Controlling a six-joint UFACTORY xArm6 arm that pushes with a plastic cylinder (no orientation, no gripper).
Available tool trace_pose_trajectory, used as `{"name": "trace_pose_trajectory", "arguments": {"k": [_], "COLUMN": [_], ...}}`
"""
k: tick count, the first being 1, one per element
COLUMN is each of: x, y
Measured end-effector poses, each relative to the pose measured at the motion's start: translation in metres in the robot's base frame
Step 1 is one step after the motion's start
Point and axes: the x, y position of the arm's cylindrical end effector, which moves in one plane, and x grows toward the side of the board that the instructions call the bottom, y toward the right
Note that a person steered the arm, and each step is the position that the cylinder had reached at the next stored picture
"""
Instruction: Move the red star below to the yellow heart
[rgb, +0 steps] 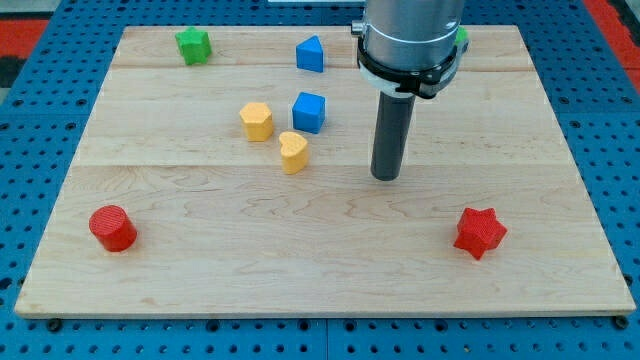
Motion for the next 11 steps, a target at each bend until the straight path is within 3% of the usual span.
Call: {"name": "trace_pose_trajectory", "arguments": {"k": [2,4,5,6,8,9,11], "x": [0.001,-0.002,0.085,0.097,0.046,0.045,0.089], "y": [0.01,0.166,0.166,0.121,-0.026,-0.1,-0.142]}}
